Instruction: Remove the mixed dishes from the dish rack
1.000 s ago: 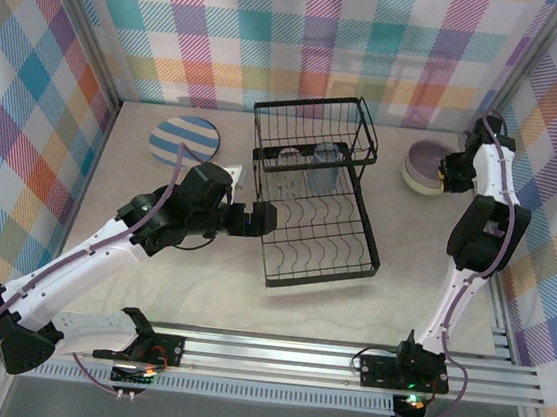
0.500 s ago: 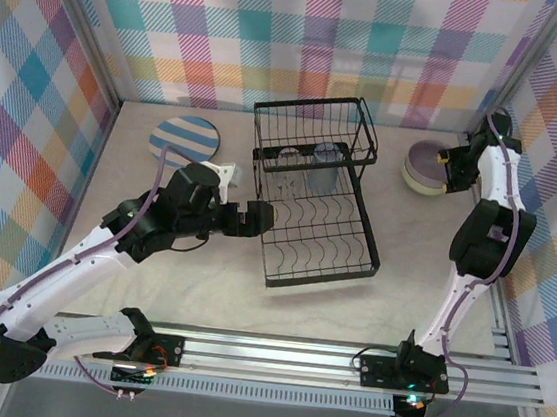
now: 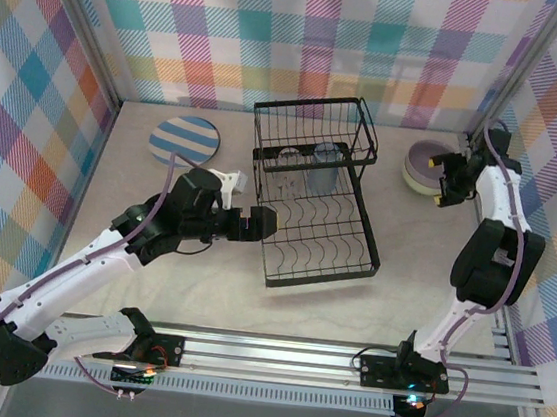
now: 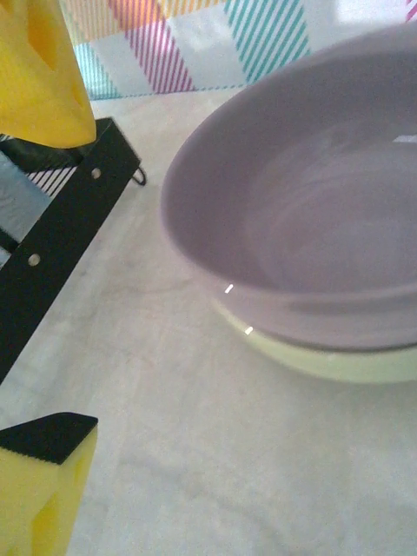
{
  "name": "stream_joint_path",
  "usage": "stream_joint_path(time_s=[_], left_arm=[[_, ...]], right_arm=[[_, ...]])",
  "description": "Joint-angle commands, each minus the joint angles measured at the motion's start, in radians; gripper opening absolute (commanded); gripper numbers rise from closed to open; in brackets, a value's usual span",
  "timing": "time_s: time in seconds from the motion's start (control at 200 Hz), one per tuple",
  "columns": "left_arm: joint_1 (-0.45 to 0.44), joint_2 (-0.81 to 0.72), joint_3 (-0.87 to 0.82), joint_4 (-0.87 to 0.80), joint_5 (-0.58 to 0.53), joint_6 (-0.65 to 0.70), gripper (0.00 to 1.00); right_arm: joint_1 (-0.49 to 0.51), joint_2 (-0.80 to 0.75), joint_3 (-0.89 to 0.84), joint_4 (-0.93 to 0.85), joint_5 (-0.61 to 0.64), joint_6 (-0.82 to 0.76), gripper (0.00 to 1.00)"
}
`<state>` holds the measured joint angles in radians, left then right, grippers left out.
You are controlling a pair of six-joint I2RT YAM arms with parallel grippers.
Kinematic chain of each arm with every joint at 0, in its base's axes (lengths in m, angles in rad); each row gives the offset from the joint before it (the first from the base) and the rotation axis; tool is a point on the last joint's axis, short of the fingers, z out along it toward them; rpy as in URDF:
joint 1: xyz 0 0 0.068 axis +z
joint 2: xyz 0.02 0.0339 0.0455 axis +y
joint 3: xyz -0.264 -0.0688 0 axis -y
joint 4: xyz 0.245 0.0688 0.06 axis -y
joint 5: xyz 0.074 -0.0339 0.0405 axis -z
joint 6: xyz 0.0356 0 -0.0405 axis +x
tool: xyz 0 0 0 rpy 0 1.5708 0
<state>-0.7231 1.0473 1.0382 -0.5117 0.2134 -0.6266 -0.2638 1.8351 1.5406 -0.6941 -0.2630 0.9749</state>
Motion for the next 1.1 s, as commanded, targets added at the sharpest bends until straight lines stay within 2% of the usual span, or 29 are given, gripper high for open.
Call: stream_joint_path(time_s=[0.0,0.16,0.335,0.44,0.61,0.71,0.825,0.885,0.985,1.095], left_arm=[[0.022,-0.005,-0.044,0.080,0.038,-0.048,1.00],[0.037,0.000,-0.090,0.117,0.027,-0.082,1.00],[0.063,0.001,-0.098,0.074,-0.046,-0.074,1.00],[0.087,0.001,-0.093,0.055,-0.045,-0.051,1.00],[0.127,0.026,-0.052,-0.036,-0.057,-0.022,1.00],[0.141,0.030,-0.048,-0.047,-0.056,-0.018,1.00],[0.162,0.038,-0.040,-0.047,-0.048,-0.017,1.00],[0.178,0.052,-0.026,-0.050,-0.037,-0.016,1.00],[0.197,0.089,0.015,-0.065,-0.018,-0.011,1.00],[0.209,0.134,0.057,-0.078,-0.001,-0.002,0.99]], right_arm=[[0.015,-0.081,-0.092,0.062,-0.056,-0.033,0.81],[0.062,-0.171,-0.241,0.088,-0.078,-0.084,0.80],[0.115,-0.306,-0.424,0.132,-0.075,-0.153,0.80],[0.140,-0.384,-0.503,0.148,-0.094,-0.204,0.80],[0.223,-0.556,-0.582,0.144,-0.030,-0.308,0.84],[0.309,-0.668,-0.635,0.198,0.017,-0.371,0.88],[0.403,-0.761,-0.729,0.337,0.033,-0.405,0.92],[0.451,-0.812,-0.800,0.448,0.053,-0.422,1.00],[0.555,-0.893,-0.934,0.703,0.133,-0.487,0.99],[0.704,-0.903,-1.019,0.903,0.231,-0.669,0.99]])
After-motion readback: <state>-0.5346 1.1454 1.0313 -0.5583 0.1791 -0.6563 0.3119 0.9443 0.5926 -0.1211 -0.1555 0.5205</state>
